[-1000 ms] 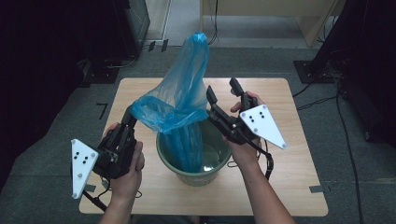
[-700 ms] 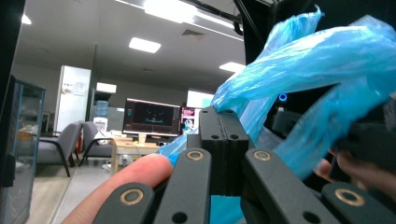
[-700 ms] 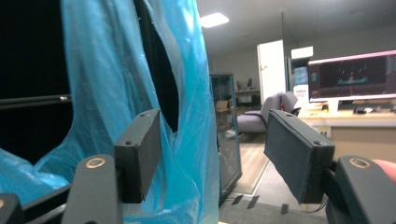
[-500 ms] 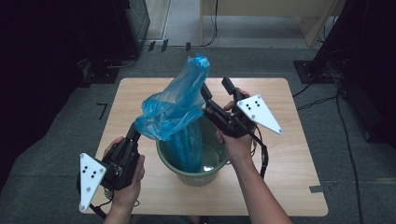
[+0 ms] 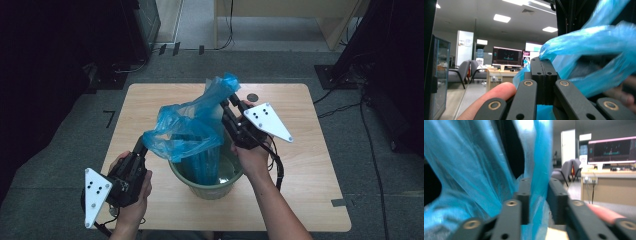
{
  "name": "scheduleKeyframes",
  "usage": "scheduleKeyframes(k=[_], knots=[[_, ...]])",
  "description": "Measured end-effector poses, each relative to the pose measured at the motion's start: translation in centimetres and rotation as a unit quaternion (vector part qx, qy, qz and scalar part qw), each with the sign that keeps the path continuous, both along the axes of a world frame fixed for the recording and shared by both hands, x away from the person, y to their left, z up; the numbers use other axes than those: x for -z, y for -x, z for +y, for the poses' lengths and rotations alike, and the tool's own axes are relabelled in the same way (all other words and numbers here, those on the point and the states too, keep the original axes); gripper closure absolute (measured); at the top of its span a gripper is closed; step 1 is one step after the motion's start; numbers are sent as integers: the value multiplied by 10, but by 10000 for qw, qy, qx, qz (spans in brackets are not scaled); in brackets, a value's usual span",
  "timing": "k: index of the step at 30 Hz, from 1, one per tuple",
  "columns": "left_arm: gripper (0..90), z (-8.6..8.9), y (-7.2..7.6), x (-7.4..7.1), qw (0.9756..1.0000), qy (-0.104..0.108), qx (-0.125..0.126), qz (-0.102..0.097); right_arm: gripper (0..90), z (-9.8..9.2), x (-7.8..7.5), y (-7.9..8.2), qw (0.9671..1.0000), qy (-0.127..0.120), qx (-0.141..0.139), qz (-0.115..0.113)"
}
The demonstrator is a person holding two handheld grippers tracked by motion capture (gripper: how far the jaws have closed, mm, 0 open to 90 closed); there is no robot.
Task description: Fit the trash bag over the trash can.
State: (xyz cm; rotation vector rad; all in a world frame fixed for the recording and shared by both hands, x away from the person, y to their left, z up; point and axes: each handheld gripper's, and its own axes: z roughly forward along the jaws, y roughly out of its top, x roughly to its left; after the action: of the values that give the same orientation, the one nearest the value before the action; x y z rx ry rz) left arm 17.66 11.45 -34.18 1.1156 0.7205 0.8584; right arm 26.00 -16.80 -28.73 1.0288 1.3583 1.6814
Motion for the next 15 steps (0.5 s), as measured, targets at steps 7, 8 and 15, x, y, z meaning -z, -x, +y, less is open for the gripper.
scheduleKeyframes(k=[7, 8, 15], knots=[[900, 8, 7, 29, 9990, -442, 3, 102, 900, -8, -11, 11, 9997, -20, -33, -256], [900, 11, 8, 33, 9987, -489, 1, 136, 900, -9, -11, 12, 9998, 5, -1, -222], [900, 17, 21, 66, 9953, -894, -91, 351, 900, -36, 6, 17, 9991, 180, 352, 131]])
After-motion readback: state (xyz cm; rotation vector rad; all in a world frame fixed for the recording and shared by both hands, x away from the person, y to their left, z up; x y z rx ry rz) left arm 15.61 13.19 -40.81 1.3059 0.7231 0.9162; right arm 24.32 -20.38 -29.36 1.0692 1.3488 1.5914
